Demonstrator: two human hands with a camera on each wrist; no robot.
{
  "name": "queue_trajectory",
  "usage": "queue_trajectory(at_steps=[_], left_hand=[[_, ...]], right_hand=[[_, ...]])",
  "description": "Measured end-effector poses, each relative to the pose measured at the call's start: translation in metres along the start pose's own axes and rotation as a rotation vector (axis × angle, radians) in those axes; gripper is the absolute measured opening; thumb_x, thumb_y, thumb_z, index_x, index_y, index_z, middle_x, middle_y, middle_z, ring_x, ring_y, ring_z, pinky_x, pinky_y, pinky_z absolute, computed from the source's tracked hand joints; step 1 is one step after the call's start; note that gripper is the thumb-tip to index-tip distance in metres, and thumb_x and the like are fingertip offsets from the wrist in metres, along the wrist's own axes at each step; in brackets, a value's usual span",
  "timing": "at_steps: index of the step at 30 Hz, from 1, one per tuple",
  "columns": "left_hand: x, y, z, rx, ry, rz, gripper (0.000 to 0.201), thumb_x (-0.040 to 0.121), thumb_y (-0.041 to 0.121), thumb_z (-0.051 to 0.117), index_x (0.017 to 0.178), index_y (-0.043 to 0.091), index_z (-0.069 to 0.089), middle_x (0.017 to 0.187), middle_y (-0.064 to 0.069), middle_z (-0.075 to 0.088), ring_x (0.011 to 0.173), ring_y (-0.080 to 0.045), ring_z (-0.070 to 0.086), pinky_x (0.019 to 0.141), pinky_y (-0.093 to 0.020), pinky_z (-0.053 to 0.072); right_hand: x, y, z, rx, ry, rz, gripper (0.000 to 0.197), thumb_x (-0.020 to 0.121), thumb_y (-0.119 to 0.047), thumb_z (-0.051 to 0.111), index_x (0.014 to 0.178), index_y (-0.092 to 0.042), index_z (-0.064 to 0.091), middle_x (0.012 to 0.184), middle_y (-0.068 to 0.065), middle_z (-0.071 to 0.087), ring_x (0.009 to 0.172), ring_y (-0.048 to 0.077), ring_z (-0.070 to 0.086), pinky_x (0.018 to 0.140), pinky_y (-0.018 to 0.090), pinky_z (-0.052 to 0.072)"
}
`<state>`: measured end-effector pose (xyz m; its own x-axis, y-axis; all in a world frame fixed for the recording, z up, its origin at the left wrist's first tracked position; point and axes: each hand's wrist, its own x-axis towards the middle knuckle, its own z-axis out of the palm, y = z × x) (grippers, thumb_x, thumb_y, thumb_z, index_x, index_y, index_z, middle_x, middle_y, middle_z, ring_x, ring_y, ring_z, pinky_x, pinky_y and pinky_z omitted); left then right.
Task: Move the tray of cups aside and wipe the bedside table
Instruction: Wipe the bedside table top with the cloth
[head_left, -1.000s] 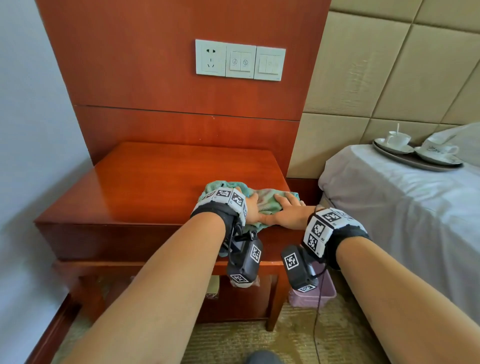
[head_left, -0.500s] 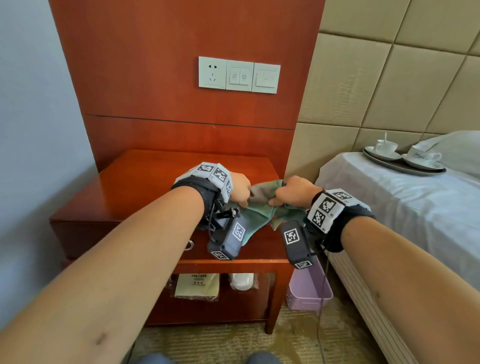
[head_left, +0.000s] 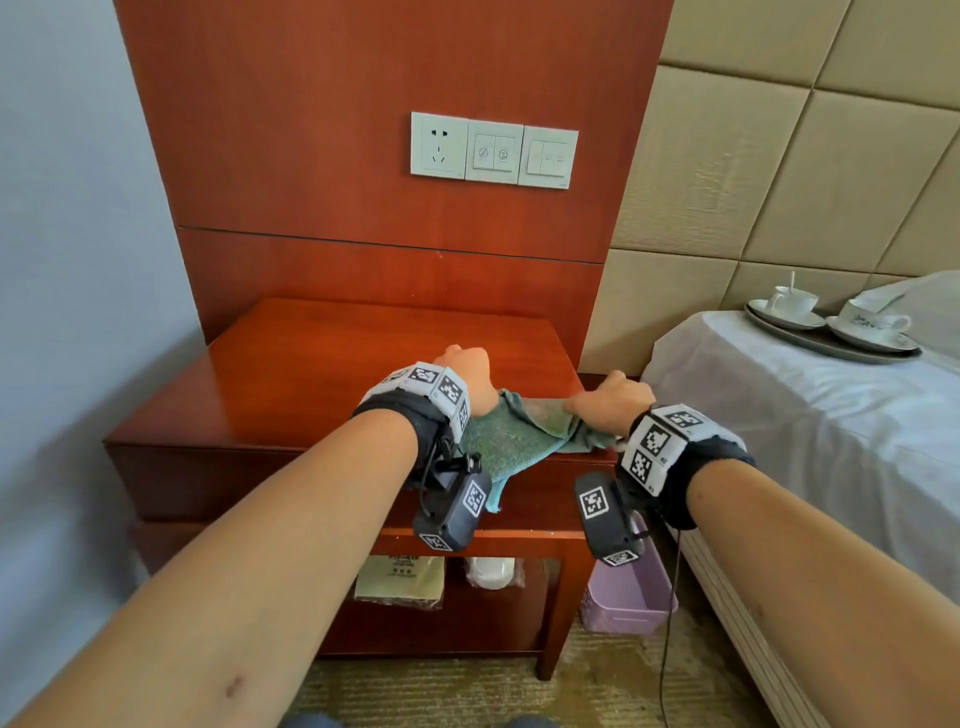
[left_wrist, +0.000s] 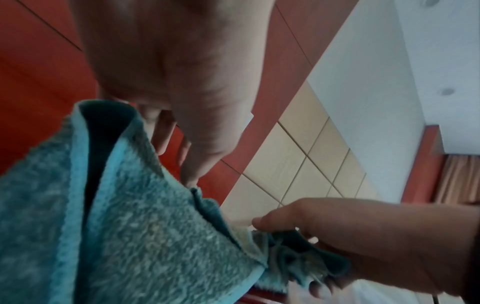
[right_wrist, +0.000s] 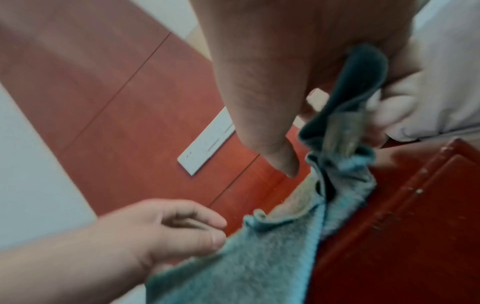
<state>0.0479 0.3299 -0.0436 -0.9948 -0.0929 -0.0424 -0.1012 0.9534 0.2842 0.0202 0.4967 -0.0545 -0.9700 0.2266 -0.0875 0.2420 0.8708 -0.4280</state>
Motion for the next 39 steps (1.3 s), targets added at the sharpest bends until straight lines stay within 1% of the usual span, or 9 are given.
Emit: queue_trajectory(at_steps=[3, 6, 8, 9, 11, 14, 23, 31, 39], left_hand=[[-0.004, 0.002, 0.002, 0.03, 0.003, 0.068, 0.024, 0.09, 0.018, 0.057, 0.112, 0.009, 0.06, 0.13, -0.008, 0.05, 0.122, -0.027, 0.052, 0.081, -0.034, 0.041], [-0.009, 0.011, 0.002, 0.055, -0.093, 0.214, 0.017, 0.091, 0.026, 0.056, 0.108, 0.021, 0.058, 0.109, -0.004, 0.058, 0.125, -0.025, 0.051, 0.08, -0.038, 0.039], [-0.01, 0.017, 0.011, 0.113, -0.228, 0.283, 0.036, 0.091, 0.033, 0.055, 0.12, 0.013, 0.059, 0.119, -0.01, 0.06, 0.125, -0.032, 0.051, 0.087, -0.043, 0.042], [-0.009, 0.017, 0.02, 0.158, -0.281, 0.272, 0.047, 0.092, 0.038, 0.052, 0.132, 0.013, 0.052, 0.135, -0.013, 0.051, 0.135, -0.035, 0.041, 0.099, -0.046, 0.037], [-0.009, 0.012, 0.035, 0.21, -0.324, 0.202, 0.074, 0.093, 0.052, 0.046, 0.154, 0.02, 0.018, 0.162, -0.009, 0.01, 0.15, -0.035, 0.005, 0.115, -0.053, 0.015], [-0.015, -0.003, 0.041, 0.216, -0.333, 0.223, 0.093, 0.088, 0.067, 0.043, 0.155, 0.026, -0.008, 0.163, -0.003, -0.015, 0.15, -0.029, -0.016, 0.118, -0.054, 0.001], [-0.04, -0.076, 0.02, 0.218, -0.3, 0.191, 0.091, 0.087, 0.07, 0.039, 0.154, 0.032, -0.009, 0.163, 0.002, -0.016, 0.15, -0.024, -0.016, 0.119, -0.058, -0.003], [-0.073, -0.19, -0.014, 0.194, -0.282, -0.006, 0.089, 0.086, 0.07, 0.041, 0.153, 0.038, -0.009, 0.162, 0.007, -0.016, 0.15, -0.02, -0.016, 0.118, -0.058, -0.003], [-0.094, -0.273, -0.039, 0.153, -0.265, -0.191, 0.089, 0.088, 0.062, 0.048, 0.152, 0.039, -0.009, 0.162, 0.009, -0.018, 0.15, -0.019, -0.017, 0.116, -0.062, -0.004]], right_hand=[[-0.003, 0.0, 0.003, -0.162, -0.034, -0.037, 0.068, 0.087, -0.054, 0.049, 0.145, -0.02, 0.035, 0.15, 0.013, 0.028, 0.139, 0.036, 0.025, 0.115, 0.047, 0.024], [0.001, 0.002, 0.008, -0.282, -0.168, -0.228, 0.072, 0.085, -0.07, 0.034, 0.15, -0.042, 0.02, 0.162, -0.001, 0.004, 0.149, 0.029, -0.005, 0.118, 0.055, 0.002], [0.0, 0.003, 0.022, -0.336, -0.248, -0.315, 0.065, 0.088, -0.07, 0.027, 0.149, -0.049, 0.016, 0.163, -0.006, -0.004, 0.149, 0.028, -0.014, 0.116, 0.057, -0.003], [-0.002, 0.004, 0.03, -0.338, -0.277, -0.33, 0.063, 0.09, -0.068, 0.026, 0.149, -0.05, 0.014, 0.163, -0.005, -0.005, 0.149, 0.029, -0.014, 0.117, 0.056, -0.003], [-0.006, 0.007, 0.042, -0.333, -0.292, -0.313, 0.063, 0.092, -0.067, 0.024, 0.15, -0.051, 0.006, 0.163, -0.006, -0.008, 0.149, 0.029, -0.014, 0.117, 0.055, -0.004], [-0.012, 0.007, 0.044, -0.309, -0.303, -0.281, 0.063, 0.093, -0.066, 0.023, 0.15, -0.051, 0.001, 0.163, -0.006, -0.011, 0.149, 0.026, -0.017, 0.116, 0.054, -0.007], [-0.057, -0.051, 0.068, -0.199, -0.388, -0.303, 0.069, 0.088, -0.072, 0.032, 0.149, -0.05, 0.01, 0.163, -0.005, -0.009, 0.149, 0.026, -0.019, 0.117, 0.052, -0.008], [-0.105, -0.149, 0.126, -0.192, -0.496, -0.465, 0.079, 0.078, -0.08, 0.034, 0.149, -0.052, 0.012, 0.163, 0.0, -0.008, 0.148, 0.03, -0.018, 0.118, 0.056, -0.005], [-0.142, -0.223, 0.168, -0.312, -0.465, -0.645, 0.074, 0.08, -0.077, 0.031, 0.147, -0.055, 0.008, 0.163, 0.001, -0.012, 0.147, 0.033, -0.021, 0.115, 0.061, -0.008]])
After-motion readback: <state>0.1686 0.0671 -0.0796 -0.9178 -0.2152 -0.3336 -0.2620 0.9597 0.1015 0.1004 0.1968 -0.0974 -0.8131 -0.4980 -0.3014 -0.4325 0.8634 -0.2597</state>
